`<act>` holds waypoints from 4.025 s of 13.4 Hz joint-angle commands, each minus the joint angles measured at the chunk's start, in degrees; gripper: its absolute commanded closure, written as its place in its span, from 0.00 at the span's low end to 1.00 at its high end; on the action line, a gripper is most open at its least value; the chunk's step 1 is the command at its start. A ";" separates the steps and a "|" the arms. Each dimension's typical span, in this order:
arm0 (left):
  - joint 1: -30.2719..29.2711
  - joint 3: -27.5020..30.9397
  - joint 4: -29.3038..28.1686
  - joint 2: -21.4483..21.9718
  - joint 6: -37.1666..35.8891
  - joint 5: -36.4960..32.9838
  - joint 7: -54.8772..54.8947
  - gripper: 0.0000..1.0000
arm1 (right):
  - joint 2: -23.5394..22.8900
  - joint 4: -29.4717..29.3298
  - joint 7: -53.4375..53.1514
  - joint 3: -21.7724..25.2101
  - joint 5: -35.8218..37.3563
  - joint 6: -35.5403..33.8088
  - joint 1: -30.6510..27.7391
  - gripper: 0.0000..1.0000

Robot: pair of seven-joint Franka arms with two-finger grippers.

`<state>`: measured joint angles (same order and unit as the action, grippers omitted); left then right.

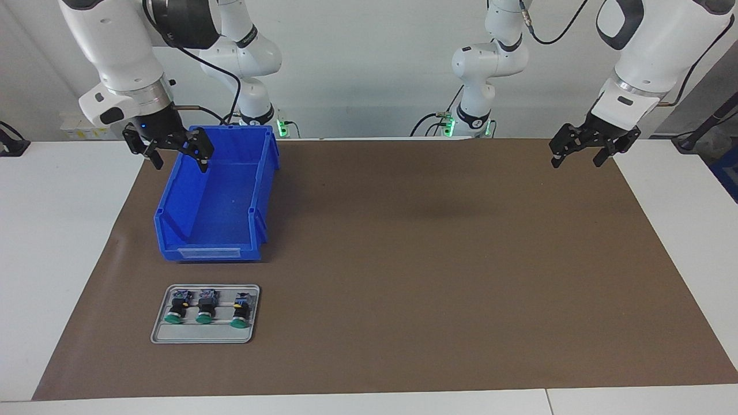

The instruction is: Place and press button with both arms

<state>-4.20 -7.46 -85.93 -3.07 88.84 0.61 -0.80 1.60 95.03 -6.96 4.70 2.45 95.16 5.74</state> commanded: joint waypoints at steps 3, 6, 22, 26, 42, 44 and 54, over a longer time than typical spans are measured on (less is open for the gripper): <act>-0.54 -0.18 -2.22 1.84 0.54 -0.26 0.44 0.00 | 0.95 1.30 0.37 -0.48 -0.78 0.73 -0.91 0.00; -0.54 -0.18 -2.22 1.84 0.54 -0.26 0.44 0.00 | 0.95 1.21 0.90 -0.48 -0.96 0.20 -1.26 0.00; -0.54 -0.18 -2.22 1.84 0.54 -0.26 0.44 0.00 | -28.48 -0.90 1.51 -0.48 -1.14 40.62 -4.07 0.00; -0.54 -0.18 -2.22 1.84 0.54 -0.26 0.44 0.00 | -32.89 -0.02 4.59 -0.92 -1.66 46.42 -3.81 0.00; -0.54 -0.18 -2.22 1.84 0.46 -0.26 0.44 0.00 | -34.21 2.44 8.90 -1.71 -3.77 49.77 -3.99 1.00; -0.54 -0.10 -2.22 1.84 0.46 -0.26 0.44 0.00 | -34.21 1.22 8.81 -1.71 -3.69 48.99 -4.25 1.00; -0.54 -0.18 -2.22 1.84 0.54 -0.26 0.44 0.00 | -30.53 -14.97 -49.47 -1.18 -2.54 28.60 2.07 1.00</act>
<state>-4.20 -7.46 -85.94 -3.07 88.84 0.61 -0.80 -29.83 80.54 -43.43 3.50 -0.23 125.33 5.80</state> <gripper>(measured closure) 0.000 0.604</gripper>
